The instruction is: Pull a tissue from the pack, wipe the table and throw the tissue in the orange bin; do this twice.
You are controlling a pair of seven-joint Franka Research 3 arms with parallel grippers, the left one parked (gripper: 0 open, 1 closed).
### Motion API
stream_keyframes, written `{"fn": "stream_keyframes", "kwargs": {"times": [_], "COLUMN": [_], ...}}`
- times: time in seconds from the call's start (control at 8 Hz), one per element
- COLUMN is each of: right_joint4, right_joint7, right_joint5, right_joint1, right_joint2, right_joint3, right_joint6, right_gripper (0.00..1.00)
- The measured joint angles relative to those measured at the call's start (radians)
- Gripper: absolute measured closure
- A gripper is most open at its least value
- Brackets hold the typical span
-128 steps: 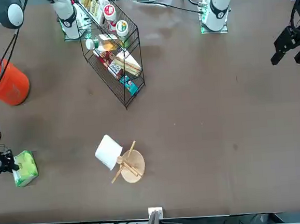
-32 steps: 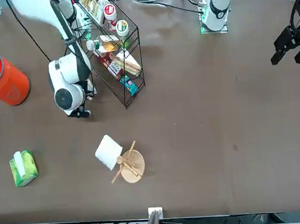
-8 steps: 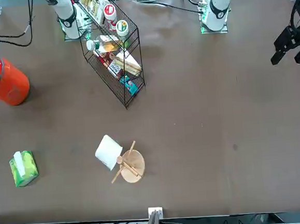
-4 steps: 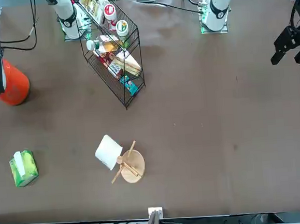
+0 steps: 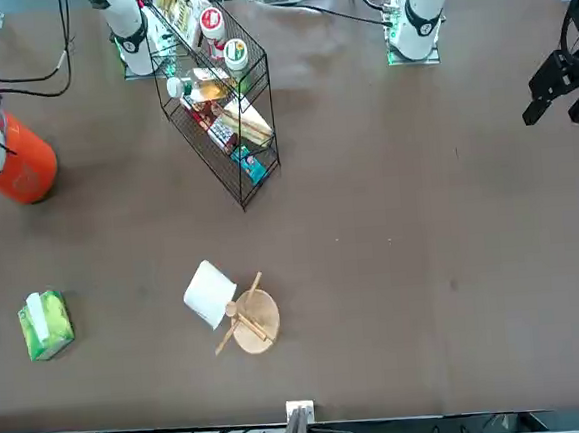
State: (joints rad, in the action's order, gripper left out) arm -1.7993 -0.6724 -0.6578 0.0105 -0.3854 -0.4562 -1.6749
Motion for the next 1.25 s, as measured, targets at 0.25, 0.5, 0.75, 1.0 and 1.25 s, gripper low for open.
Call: {"fn": "stream_keyframes", "kwargs": {"times": [0.25,0.5,0.75,1.0,1.25], "right_joint4": [0.000,0.003,0.016,0.053,0.148], "right_joint7": [-0.006,-0.042,-0.091,-0.152,-0.221], "right_joint5": [0.010,0.011,0.011,0.039,0.203], "right_joint1": [-0.005,-0.005,-0.002,-0.002,-0.004], "right_joint2": [0.002,0.005,0.009,0.013,0.011], "right_joint3": [0.004,0.004,0.003,0.003,0.013], "right_joint6": [0.001,0.001,0.000,-0.004,-0.023], "right_gripper": [0.12,0.00,0.00,0.00,0.00]}}
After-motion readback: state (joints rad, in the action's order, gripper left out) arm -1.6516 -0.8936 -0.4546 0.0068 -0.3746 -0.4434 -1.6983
